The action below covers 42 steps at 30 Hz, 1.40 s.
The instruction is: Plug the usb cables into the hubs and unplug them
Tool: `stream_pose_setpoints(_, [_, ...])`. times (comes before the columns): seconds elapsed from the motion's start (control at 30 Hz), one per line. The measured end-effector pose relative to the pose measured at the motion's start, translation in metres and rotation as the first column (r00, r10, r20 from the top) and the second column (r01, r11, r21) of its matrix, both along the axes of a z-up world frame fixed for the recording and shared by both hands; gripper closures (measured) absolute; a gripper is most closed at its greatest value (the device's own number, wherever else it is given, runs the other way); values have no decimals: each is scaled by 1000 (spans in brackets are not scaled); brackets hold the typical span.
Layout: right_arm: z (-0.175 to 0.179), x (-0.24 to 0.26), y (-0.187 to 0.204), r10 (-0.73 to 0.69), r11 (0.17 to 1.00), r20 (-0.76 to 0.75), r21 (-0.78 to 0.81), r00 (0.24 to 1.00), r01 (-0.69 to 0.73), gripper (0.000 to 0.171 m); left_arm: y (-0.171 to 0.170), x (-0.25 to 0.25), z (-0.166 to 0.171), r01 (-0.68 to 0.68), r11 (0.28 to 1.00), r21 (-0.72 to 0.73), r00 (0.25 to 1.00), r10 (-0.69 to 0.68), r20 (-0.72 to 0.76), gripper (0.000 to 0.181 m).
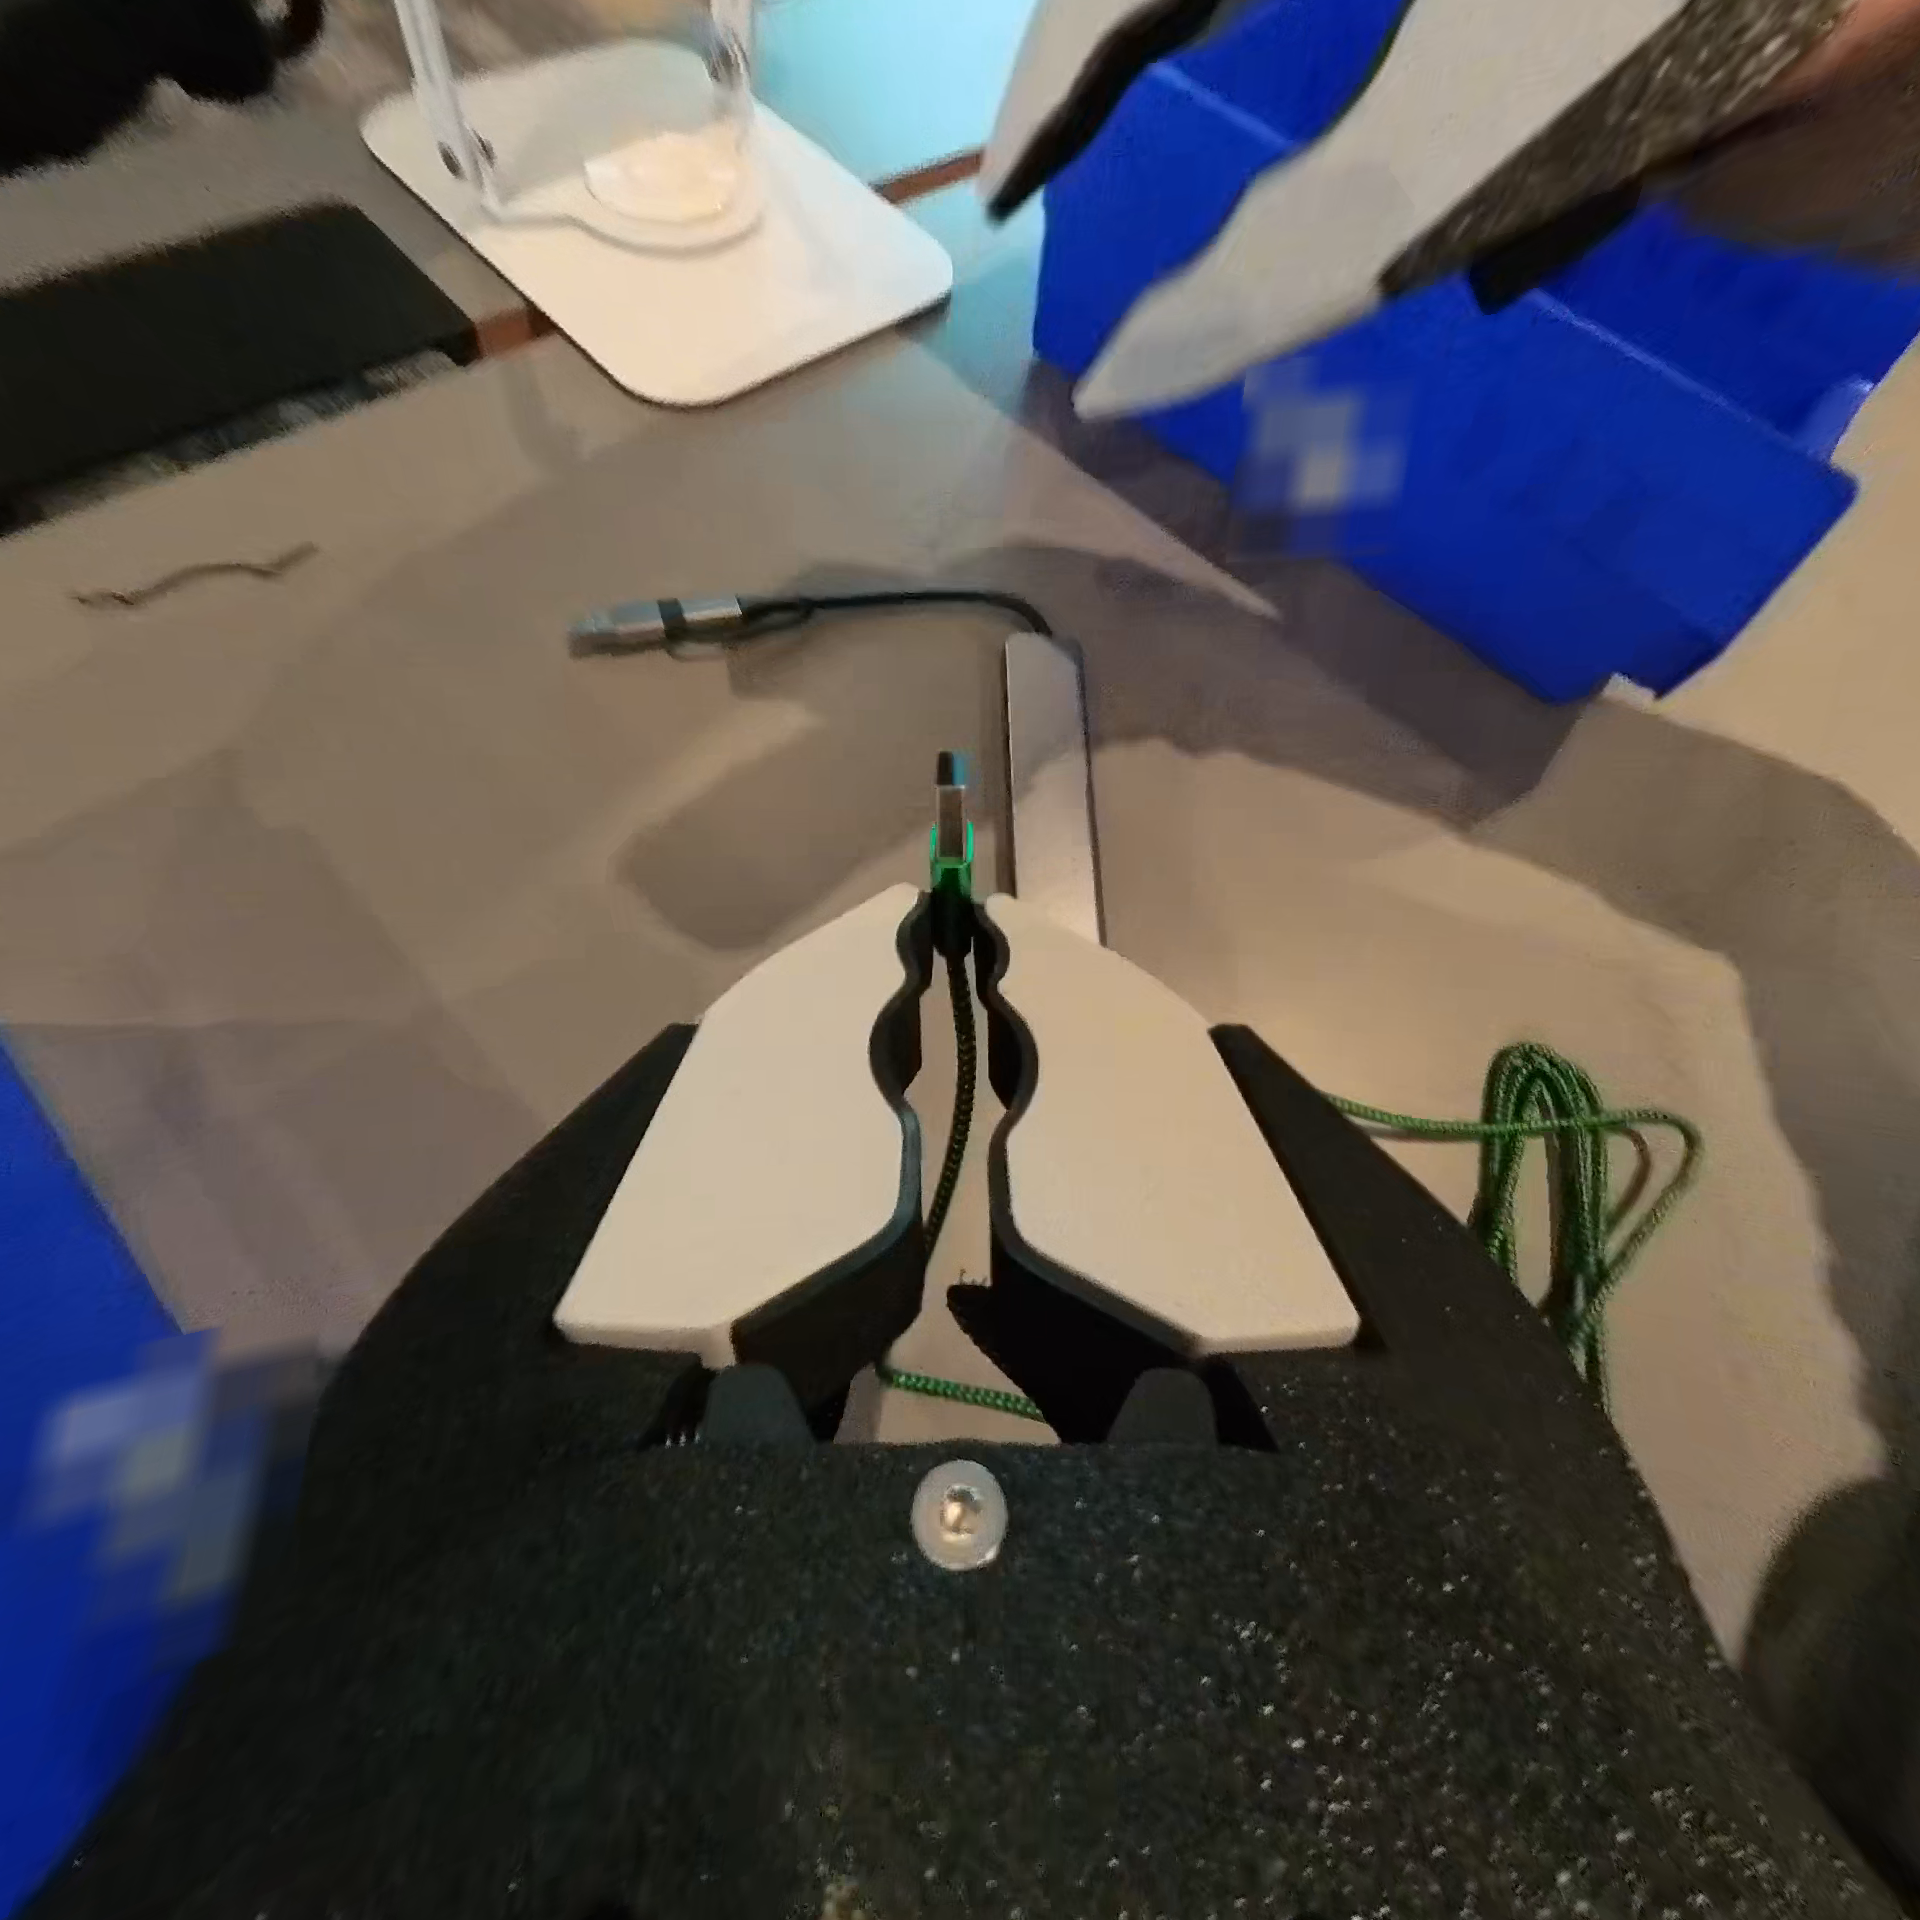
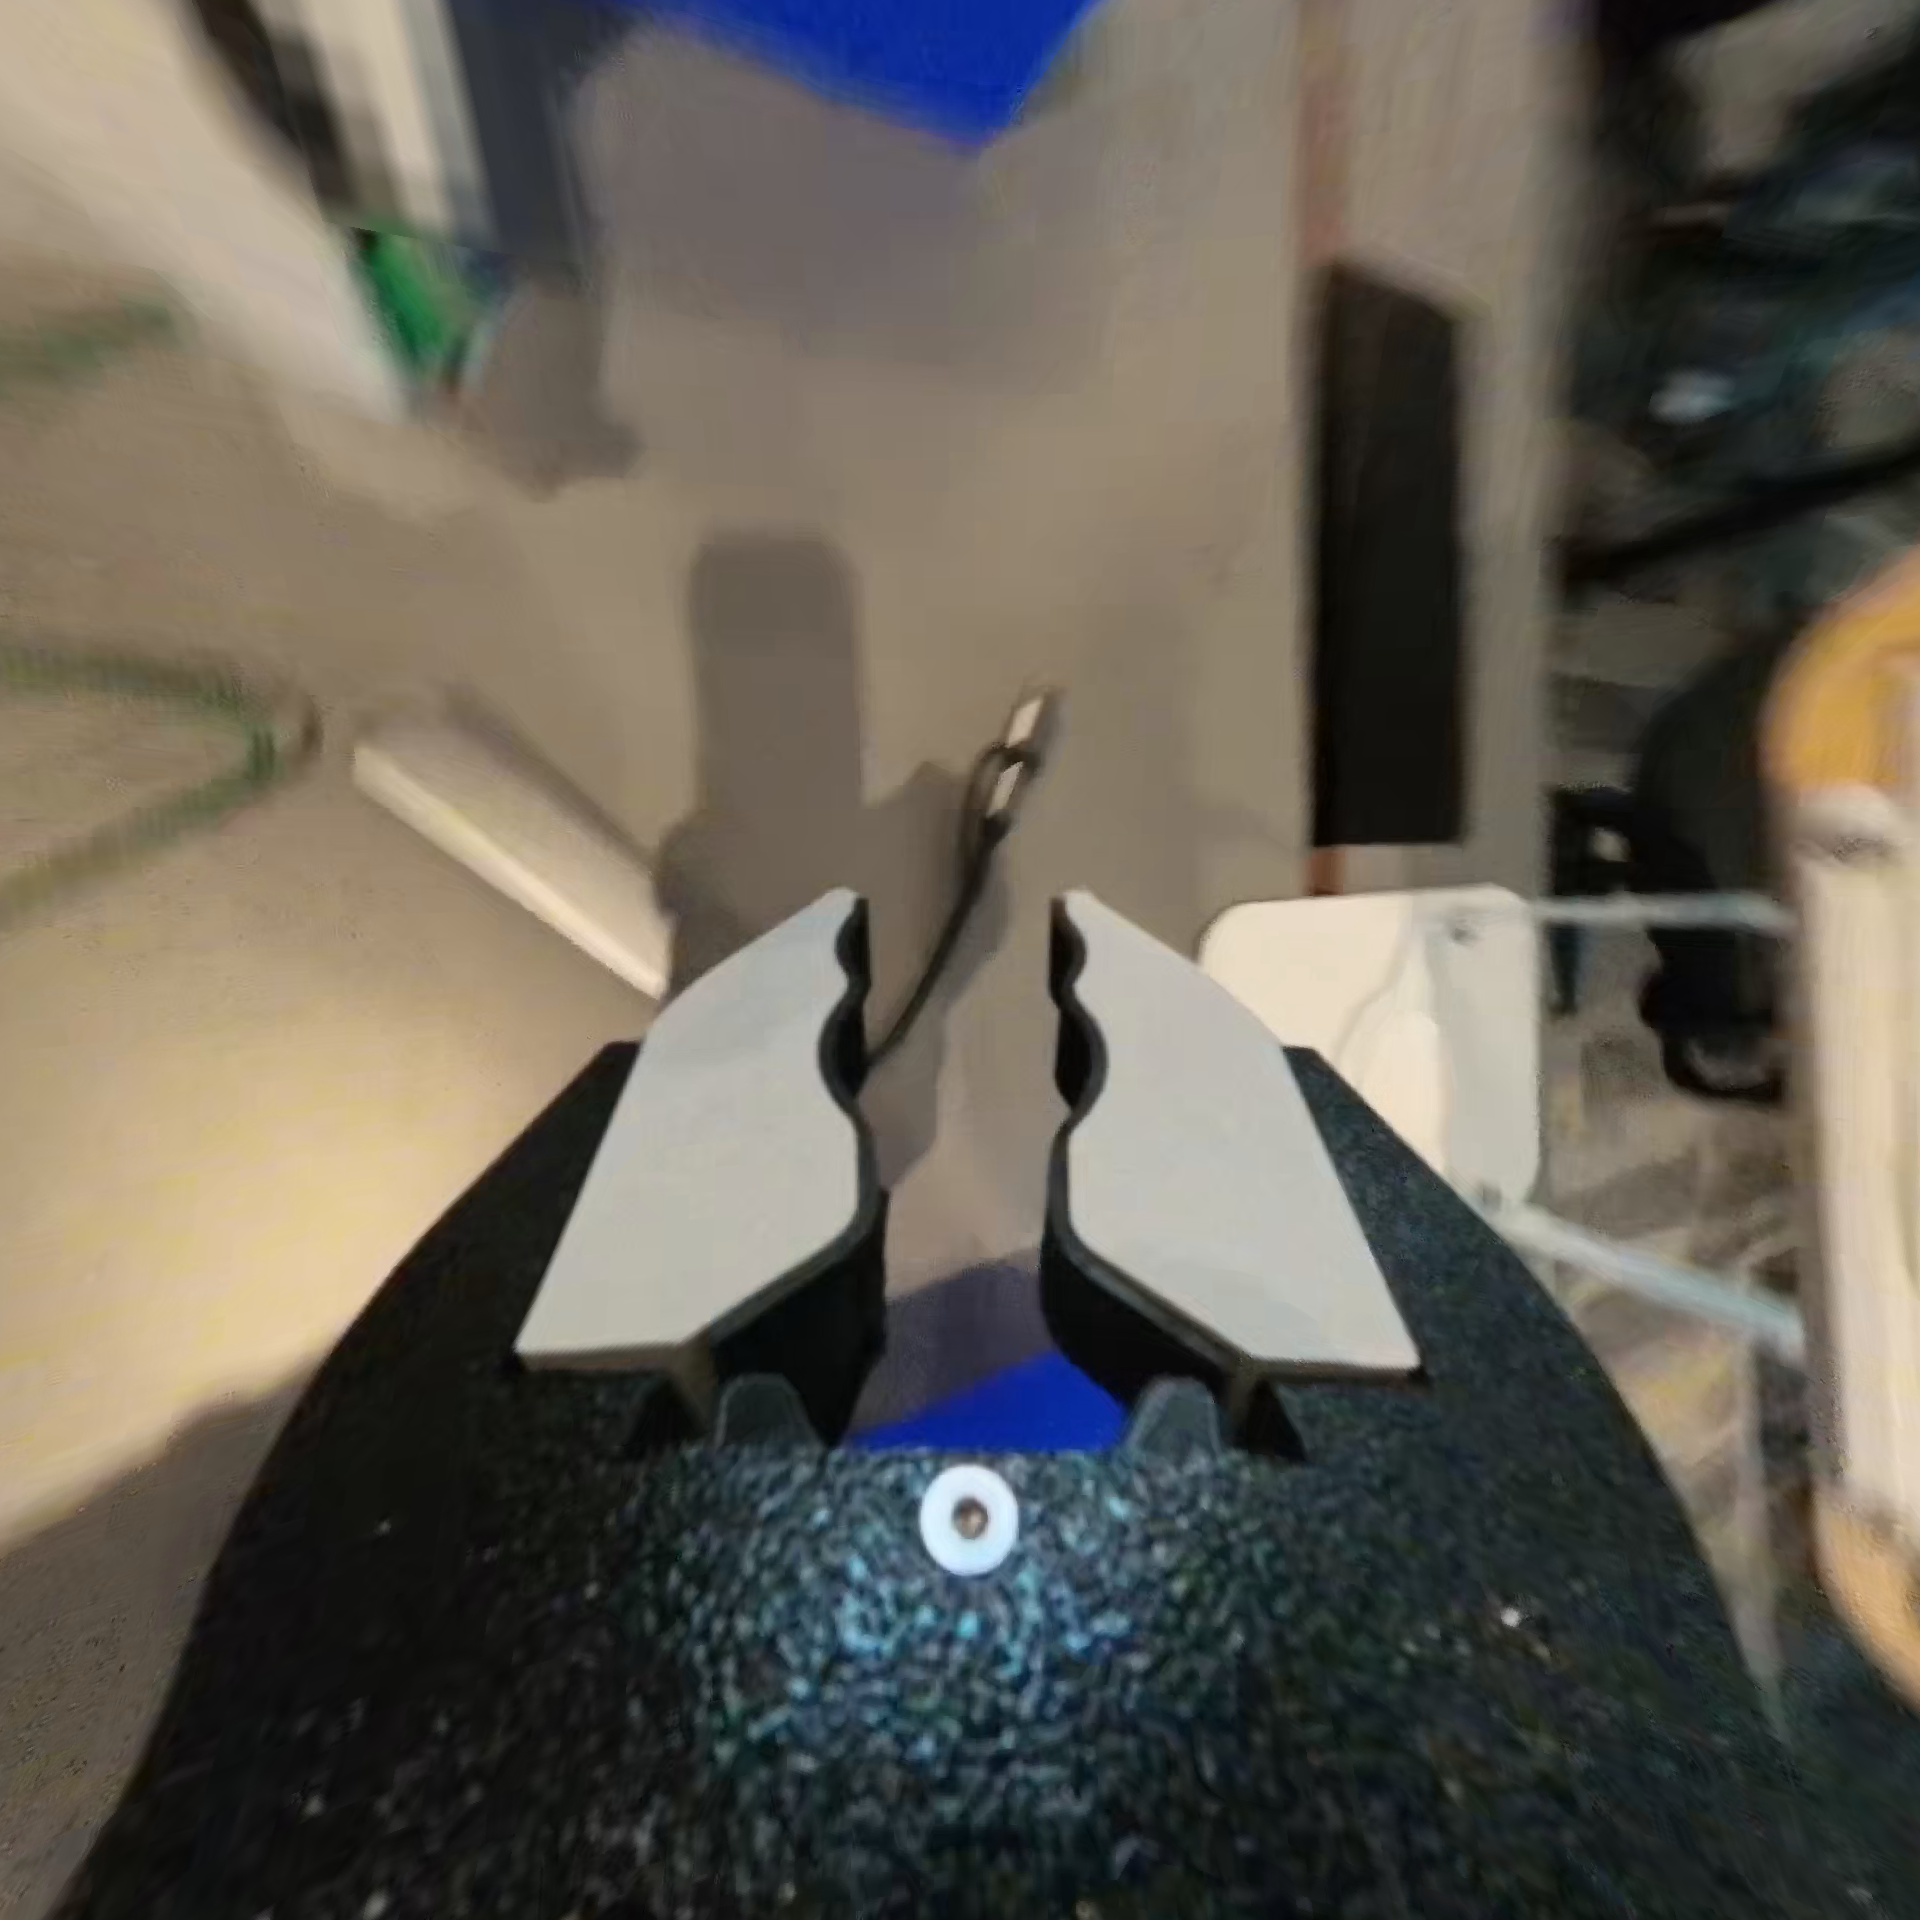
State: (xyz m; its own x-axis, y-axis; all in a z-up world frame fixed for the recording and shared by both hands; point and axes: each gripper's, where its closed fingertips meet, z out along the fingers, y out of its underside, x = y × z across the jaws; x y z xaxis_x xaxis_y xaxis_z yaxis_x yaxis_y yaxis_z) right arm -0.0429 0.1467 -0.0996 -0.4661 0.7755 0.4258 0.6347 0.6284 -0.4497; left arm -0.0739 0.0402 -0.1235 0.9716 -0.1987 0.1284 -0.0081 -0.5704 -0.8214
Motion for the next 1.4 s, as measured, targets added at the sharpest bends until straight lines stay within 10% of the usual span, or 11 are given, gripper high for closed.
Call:
stream_pose_setpoints(0.17, [63, 27, -3, -530, 840, -462, -403, 712, 364, 161, 4, -10, 14, -69, 990, 127, 993, 81, -90, 174])
stream_pose_setpoints(0.37, [35, 60, 2, -775, 632, -525, -673, 353, 385, 171, 4, -15, -3, -81, 995, 64, 982, 91, -168, 174])
stream_pose_setpoints(0.6, [-16, 41, -25, -791, 471, -151, -770, 593, 431, 156, 9, 4, -43, 4, 980, -201, 977, -47, -208, 174])
stream_pose_setpoints(0.73, [-46, 41, -28, -792, 435, -14, -714, 610, 548, 163, 21, -2, -59, -36, 962, -271, 969, -33, -246, 174])
stream_pose_setpoints(1.03, [32, 52, -5, -812, 583, -457, -664, 363, 468, 171, 25, -36, -30, -224, 974, -39, 942, 206, -263, 175])
stream_pose_setpoints(1.17, [91, 32, -82, -594, 746, -623, -663, 509, 58, 171, 29, -16, -30, -150, 988, -41, 967, 138, -216, 174])
stream_pose_setpoints(1.4, [68, 51, -40, -752, 627, -493, -740, 438, 243, 171, 26, -18, -31, -143, 987, -71, 976, 129, -174, 175])
